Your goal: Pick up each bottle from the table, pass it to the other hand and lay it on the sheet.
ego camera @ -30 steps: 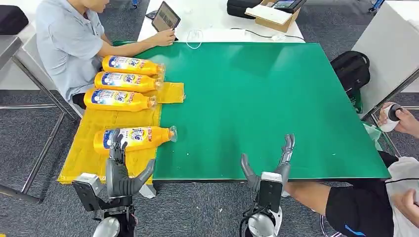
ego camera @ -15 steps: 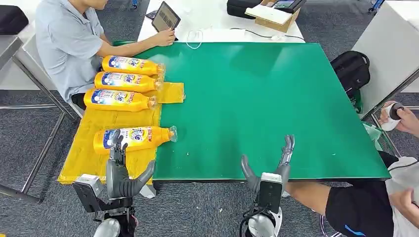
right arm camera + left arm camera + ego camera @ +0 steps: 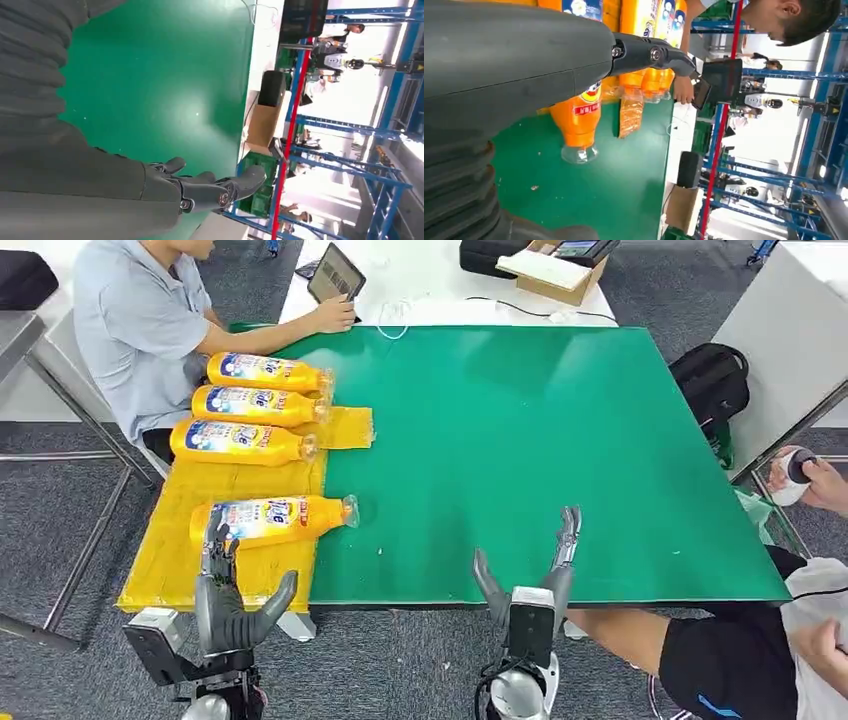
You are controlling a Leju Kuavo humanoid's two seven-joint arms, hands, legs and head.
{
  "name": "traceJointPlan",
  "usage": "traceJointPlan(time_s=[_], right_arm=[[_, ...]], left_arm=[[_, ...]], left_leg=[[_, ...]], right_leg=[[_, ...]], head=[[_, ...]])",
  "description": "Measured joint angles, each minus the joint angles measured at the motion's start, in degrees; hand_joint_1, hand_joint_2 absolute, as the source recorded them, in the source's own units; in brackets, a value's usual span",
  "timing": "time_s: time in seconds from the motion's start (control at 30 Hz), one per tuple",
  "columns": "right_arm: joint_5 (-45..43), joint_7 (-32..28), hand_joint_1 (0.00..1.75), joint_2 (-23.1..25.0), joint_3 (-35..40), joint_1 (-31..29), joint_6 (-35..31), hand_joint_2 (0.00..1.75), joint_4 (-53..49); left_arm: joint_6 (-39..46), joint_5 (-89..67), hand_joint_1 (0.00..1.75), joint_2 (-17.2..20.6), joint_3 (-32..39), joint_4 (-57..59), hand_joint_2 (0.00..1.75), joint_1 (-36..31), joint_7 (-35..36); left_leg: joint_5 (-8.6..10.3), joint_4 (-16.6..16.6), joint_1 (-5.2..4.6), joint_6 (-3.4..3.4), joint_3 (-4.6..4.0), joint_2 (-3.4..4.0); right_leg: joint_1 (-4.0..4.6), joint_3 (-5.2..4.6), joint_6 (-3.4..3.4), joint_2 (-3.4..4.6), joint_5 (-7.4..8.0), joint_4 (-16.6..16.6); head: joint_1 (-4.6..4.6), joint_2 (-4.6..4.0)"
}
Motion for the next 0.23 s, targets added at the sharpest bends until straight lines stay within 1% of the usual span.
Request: traceJointPlan(time_s=[0.23], right_arm=[[-0.52, 0.0, 0.0, 0.0, -0.22, 0.16, -0.02, 1.75, 0.17]], left_arm=[[-0.37, -0.2, 0.0, 0.0, 0.17, 0.13, 1.75, -0.61, 0.0]], left_leg=[[0.0, 0.01, -0.01, 0.01, 0.01, 0.01]], right_leg=[[-0.01, 0.0, 0.01, 0.0, 0.01, 0.0]], head=[[0.0, 0.0]])
